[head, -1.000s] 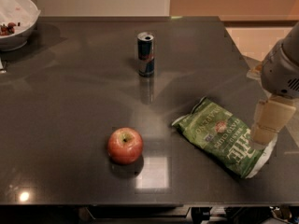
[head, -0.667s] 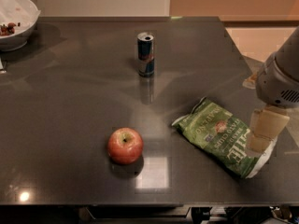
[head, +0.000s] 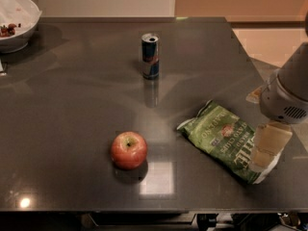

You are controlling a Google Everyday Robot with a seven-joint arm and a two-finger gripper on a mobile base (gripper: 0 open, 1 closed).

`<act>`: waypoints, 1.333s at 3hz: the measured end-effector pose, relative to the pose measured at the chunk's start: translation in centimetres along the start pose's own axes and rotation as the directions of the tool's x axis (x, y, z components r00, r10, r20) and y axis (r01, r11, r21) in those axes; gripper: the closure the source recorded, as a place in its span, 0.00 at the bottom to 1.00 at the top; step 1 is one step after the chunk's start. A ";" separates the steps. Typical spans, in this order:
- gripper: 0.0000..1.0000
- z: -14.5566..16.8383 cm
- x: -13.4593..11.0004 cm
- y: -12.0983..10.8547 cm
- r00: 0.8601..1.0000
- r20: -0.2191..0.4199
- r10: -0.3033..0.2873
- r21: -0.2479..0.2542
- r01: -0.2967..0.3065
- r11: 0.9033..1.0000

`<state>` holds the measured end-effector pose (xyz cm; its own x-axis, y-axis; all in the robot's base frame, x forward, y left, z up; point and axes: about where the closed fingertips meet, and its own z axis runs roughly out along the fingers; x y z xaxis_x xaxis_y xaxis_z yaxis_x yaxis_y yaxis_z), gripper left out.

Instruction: Move green jalapeno chip bag near redbull can

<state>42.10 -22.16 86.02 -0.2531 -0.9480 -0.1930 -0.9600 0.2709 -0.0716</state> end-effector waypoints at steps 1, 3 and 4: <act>0.00 1.1 0.3 0.3 1.000 0.007 -0.005 -0.019 0.006 1.000; 0.41 1.7 0.1 0.7 1.000 0.018 -0.013 -0.057 0.014 0.998; 0.65 1.3 -0.2 0.5 1.000 0.012 -0.013 -0.057 0.014 0.998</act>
Offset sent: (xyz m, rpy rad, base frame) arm -0.0077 0.0030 -0.0201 0.0354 0.0599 0.0351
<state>41.84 -21.63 84.75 -0.2391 -0.9494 -0.2035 -0.9686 0.2478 -0.0181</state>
